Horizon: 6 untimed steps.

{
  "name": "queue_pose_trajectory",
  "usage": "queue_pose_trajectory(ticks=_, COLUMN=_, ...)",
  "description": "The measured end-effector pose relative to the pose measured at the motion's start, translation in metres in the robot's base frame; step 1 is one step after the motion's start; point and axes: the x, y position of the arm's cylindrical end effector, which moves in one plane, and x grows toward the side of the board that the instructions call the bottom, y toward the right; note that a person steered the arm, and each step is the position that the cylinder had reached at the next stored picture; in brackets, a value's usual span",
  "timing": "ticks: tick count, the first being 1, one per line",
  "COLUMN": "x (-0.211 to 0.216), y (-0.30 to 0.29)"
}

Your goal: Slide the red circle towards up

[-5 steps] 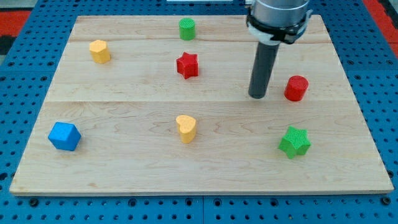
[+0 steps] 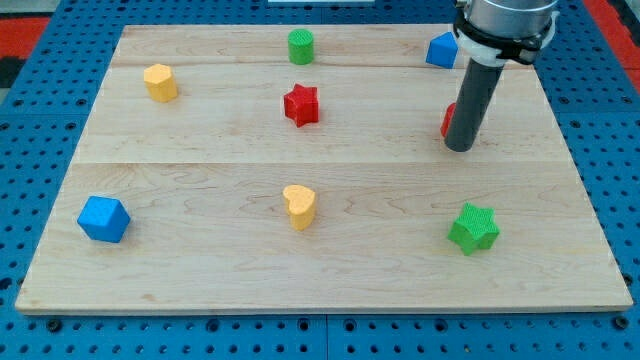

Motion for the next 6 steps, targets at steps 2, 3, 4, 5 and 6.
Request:
queue_pose_trajectory(ticks=2, x=-0.018, y=0.007)
queue_pose_trajectory(ticks=3, x=-0.023, y=0.019)
queue_pose_trajectory(ticks=4, x=-0.037, y=0.028)
queue_pose_trajectory(ticks=5, x=-0.063, y=0.028)
queue_pose_trajectory(ticks=6, x=-0.067, y=0.028)
